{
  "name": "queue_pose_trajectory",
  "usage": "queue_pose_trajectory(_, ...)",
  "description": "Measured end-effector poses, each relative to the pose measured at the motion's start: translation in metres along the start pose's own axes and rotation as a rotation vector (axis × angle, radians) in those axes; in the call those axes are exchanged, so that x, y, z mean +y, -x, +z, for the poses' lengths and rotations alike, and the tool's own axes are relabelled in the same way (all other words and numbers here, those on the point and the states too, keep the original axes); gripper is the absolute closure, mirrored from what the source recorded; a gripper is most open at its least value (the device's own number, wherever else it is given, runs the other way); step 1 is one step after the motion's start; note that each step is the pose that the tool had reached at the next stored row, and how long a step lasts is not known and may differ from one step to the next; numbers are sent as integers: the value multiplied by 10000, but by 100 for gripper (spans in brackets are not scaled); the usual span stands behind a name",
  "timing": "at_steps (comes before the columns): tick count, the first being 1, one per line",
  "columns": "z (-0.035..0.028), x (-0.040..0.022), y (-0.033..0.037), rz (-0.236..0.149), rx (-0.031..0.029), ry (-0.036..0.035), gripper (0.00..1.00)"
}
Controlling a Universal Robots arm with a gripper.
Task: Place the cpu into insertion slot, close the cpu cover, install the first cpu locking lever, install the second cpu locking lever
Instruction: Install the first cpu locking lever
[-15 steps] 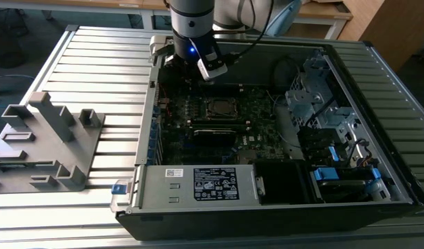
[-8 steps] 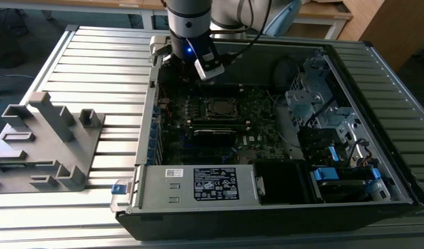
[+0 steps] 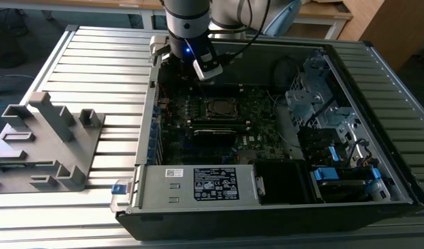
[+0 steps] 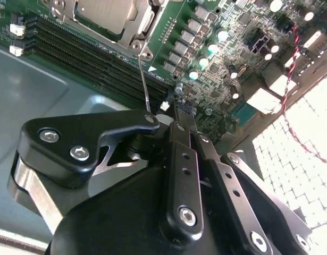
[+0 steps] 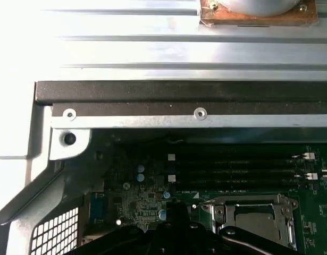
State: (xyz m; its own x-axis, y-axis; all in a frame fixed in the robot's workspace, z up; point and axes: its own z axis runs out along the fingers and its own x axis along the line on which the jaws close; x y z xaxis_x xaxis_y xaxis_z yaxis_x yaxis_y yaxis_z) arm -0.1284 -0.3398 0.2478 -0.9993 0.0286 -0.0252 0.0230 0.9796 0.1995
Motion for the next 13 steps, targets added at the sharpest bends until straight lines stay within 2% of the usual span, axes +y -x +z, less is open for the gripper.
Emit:
queue_pose_trajectory(1,0,0,0,0,1,70,89)
queue_pose_trajectory(2,0,0,0,3,3,104,89)
queue_pose_trajectory(9,0,0,18,4,4,153,89)
queue_pose_trajectory(13,2,1,56,7,9,214,89)
